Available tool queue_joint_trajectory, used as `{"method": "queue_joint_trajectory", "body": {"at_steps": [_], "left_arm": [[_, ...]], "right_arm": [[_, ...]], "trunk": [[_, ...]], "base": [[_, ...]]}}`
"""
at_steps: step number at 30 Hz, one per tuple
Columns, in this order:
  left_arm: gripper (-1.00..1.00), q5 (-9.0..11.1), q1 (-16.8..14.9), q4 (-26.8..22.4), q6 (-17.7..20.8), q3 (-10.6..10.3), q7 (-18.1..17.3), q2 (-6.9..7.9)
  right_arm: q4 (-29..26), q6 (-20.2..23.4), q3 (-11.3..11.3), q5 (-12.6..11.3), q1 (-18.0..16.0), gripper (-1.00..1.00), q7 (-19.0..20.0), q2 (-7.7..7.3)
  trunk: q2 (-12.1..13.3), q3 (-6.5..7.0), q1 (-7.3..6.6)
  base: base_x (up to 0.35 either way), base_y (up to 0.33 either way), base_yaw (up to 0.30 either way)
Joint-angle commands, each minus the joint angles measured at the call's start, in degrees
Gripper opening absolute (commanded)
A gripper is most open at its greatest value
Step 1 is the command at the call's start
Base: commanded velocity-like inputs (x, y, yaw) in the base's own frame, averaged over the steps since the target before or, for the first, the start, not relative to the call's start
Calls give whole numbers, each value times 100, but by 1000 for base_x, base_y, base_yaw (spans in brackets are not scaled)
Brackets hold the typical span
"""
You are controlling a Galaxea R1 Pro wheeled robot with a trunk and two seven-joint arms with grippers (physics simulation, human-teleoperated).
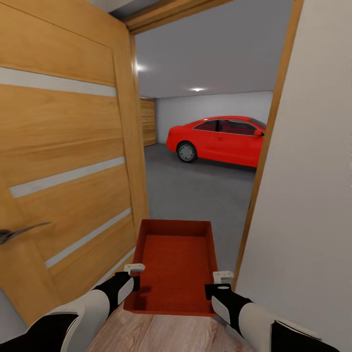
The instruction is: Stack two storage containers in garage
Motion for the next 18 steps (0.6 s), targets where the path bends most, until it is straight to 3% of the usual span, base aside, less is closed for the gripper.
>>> {"method": "queue_joint_trajectory", "body": {"at_steps": [1,14,18], "left_arm": [[-100,45,1,11,36,18,41,0],[-100,45,1,11,36,15,41,1],[-100,45,1,11,36,15,41,1]], "right_arm": [[128,-57,-23,123,-9,-100,-61,-8],[128,-55,-17,123,-9,-100,-60,-6],[128,-49,-20,123,-9,-100,-60,-6]], "trunk": [[-8,-9,1],[-8,-9,1],[-8,-9,1]], "base": [[1,0,-151],[64,58,-191],[116,107,-59]]}}
